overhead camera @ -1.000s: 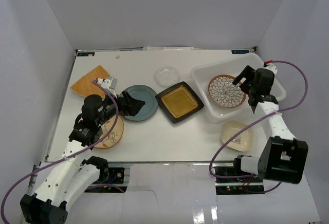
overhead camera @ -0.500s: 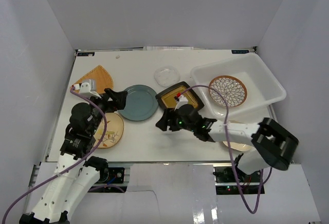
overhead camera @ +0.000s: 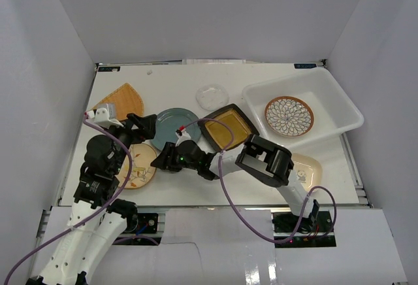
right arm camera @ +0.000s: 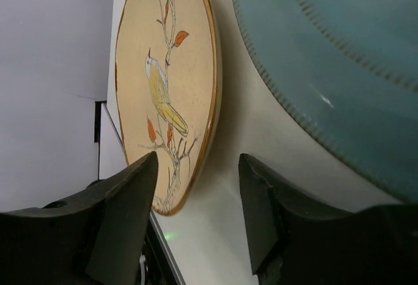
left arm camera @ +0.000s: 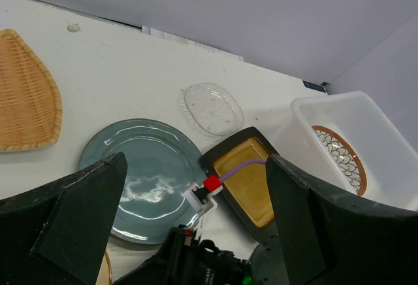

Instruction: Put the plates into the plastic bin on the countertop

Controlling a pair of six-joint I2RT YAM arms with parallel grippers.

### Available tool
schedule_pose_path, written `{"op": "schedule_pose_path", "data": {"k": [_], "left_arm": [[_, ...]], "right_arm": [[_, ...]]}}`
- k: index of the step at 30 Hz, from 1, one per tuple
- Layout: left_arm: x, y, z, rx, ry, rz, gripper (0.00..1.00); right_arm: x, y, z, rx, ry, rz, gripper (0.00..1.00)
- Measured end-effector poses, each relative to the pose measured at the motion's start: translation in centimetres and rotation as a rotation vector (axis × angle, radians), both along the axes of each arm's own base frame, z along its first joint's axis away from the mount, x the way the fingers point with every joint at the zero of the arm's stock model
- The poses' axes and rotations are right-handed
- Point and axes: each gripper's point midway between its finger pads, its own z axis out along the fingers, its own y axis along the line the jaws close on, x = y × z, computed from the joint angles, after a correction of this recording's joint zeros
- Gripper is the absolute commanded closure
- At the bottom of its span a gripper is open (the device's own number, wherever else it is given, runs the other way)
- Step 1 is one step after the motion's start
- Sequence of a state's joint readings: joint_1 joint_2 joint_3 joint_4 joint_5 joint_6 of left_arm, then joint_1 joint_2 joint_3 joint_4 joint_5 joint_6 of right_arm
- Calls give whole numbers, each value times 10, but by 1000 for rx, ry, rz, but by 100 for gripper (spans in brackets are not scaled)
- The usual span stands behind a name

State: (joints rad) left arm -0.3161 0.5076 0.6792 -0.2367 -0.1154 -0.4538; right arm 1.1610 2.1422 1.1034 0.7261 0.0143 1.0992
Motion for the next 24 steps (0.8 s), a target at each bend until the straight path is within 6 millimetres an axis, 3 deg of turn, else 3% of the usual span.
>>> {"op": "schedule_pose_path", "data": {"k": [5, 6, 7, 8, 10, 12, 17, 21, 24], "left_arm": [[-2, 1, 3, -3, -11, 0, 2], [-2, 0, 3, -3, -11, -2, 2], [-2, 0, 3, -4, -12, -3, 2], [-2, 0, 3, -3, -12, -4, 2], [-2, 0, 3, -3, -12, -5, 2], [-2, 0, 3, -3, -12, -5, 2], [-4, 1, 6, -6, -21, -2, 2], [-7, 5, 14, -14, -46, 14, 2], [-7, 7, 21, -21, -61, 26, 2]], "right_arm": [[4, 24, -7, 42, 51, -17, 57], [5, 28, -8, 48, 55, -18, 64], [5, 31, -9, 47, 58, -17, 80], [5, 32, -12, 44, 61, -18, 85], [6, 31, -17, 37, 82, -29, 92], [4, 28, -14, 38, 73, -23, 92], [-5, -11, 1, -50, -41, 1, 92], [-6, -54, 36, -136, -213, 27, 92], [8, -86, 77, -141, -315, 15, 92]]}}
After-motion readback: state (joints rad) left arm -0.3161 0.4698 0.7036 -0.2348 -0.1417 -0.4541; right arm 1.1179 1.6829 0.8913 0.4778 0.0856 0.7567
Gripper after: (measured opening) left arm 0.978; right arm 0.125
